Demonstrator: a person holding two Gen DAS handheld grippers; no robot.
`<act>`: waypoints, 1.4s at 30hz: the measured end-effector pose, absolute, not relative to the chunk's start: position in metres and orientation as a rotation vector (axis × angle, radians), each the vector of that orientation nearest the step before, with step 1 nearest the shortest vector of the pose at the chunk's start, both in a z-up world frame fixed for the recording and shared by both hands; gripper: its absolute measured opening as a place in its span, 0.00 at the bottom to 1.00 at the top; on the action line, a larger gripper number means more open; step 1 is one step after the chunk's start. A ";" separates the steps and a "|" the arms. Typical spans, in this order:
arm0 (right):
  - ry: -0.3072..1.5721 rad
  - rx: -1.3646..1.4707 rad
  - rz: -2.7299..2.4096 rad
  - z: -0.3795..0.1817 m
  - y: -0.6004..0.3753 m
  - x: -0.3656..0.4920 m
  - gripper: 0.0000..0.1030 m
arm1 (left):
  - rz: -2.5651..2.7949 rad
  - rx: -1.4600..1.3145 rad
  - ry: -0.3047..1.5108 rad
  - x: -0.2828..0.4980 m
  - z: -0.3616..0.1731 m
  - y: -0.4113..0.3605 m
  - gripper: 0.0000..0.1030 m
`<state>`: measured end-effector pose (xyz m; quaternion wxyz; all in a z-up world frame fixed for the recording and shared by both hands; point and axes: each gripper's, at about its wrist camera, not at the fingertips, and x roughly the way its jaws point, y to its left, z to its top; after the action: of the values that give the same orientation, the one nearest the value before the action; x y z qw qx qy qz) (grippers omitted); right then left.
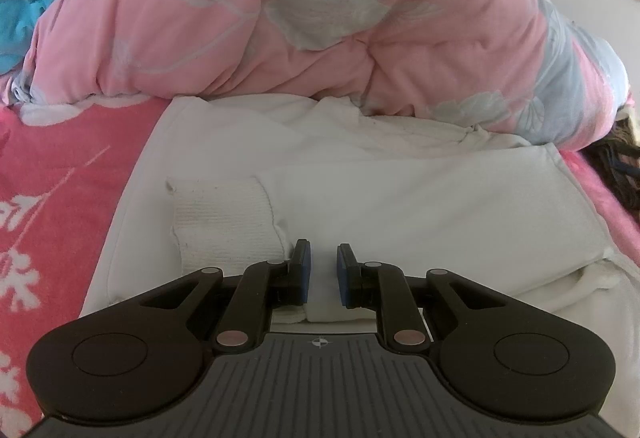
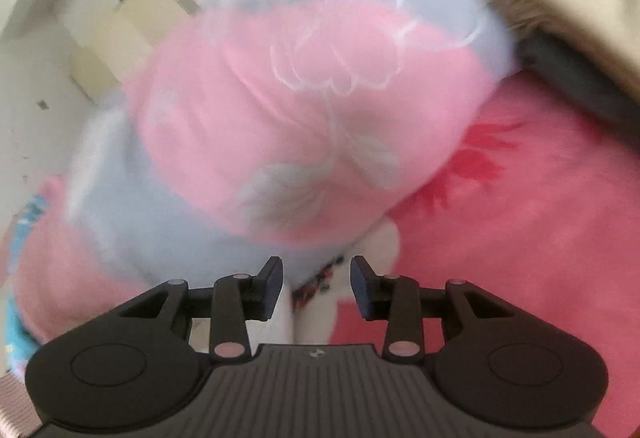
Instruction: Fold clothes
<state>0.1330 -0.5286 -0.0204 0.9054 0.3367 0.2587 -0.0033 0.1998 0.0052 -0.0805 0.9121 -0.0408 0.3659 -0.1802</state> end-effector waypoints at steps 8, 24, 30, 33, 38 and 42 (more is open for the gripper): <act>0.583 0.151 0.054 -0.018 -0.446 0.034 0.38 | -0.349 -0.030 0.704 0.187 -0.055 -0.017 0.15; 0.506 -0.584 -0.250 -0.088 -0.330 0.030 0.02 | -0.444 0.068 0.780 0.191 -0.071 -0.084 0.15; 0.541 -0.640 -0.332 -0.103 -0.321 0.033 0.02 | -0.451 0.052 0.767 0.191 -0.062 -0.082 0.15; 0.560 -0.589 -0.334 -0.107 -0.329 0.037 0.02 | -0.507 0.056 0.737 0.194 -0.049 -0.093 0.15; 0.541 -0.531 -0.326 -0.109 -0.335 0.035 0.02 | -0.653 0.027 0.774 0.225 -0.034 -0.148 0.20; 0.520 -0.526 -0.330 -0.113 -0.336 0.034 0.02 | -0.757 0.066 0.841 0.259 -0.033 -0.225 0.34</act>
<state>0.0340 -0.3359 -0.1132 0.9190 -0.2561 0.2529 -0.1607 0.2588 -0.2246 -0.0335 0.8437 0.0314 0.3985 -0.3584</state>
